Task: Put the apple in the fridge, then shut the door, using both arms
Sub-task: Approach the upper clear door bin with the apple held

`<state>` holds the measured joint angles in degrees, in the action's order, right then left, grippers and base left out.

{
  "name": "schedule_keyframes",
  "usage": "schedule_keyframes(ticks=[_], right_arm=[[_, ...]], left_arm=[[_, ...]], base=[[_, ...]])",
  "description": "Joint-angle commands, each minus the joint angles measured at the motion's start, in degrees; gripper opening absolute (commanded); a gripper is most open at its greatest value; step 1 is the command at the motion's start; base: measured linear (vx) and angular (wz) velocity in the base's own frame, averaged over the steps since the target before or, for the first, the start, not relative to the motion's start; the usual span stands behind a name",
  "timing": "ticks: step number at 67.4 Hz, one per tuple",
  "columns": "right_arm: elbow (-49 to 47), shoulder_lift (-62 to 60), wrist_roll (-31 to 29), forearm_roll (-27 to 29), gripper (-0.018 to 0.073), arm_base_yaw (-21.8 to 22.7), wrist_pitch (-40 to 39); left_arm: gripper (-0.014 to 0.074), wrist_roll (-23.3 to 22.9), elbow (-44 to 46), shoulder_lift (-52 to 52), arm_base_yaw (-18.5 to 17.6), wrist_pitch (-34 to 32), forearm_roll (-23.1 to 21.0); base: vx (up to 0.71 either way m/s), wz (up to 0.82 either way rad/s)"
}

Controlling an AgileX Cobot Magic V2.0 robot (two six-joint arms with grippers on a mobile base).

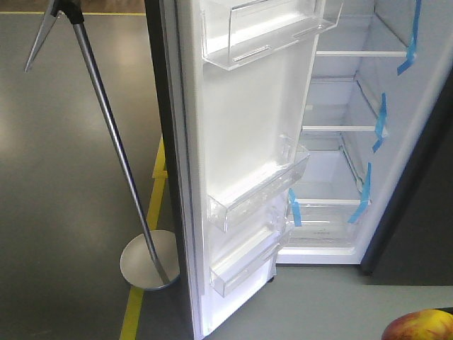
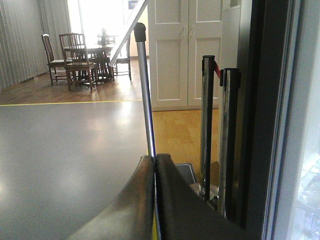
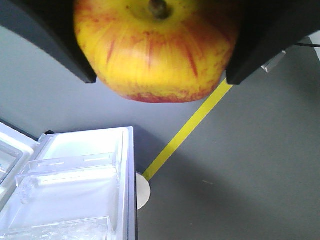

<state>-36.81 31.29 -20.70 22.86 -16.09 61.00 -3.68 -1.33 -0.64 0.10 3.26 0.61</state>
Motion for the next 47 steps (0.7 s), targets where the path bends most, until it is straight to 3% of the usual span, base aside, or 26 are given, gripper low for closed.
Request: schedule_keyframes(ticks=[1, 47], right_arm=[[-1.4, 0.3, -0.5, 1.5, 0.0150, 0.1, -3.1], [-1.4, 0.3, -0.5, 1.5, 0.0150, 0.1, -3.1]], left_arm=[[-0.0006, 0.0, 0.9, -0.9, 0.0, -4.3, -0.6], [-0.0006, 0.0, 0.9, -0.9, -0.1, -4.3, -0.6]], base=[[0.10, -0.01], [0.08, -0.01]])
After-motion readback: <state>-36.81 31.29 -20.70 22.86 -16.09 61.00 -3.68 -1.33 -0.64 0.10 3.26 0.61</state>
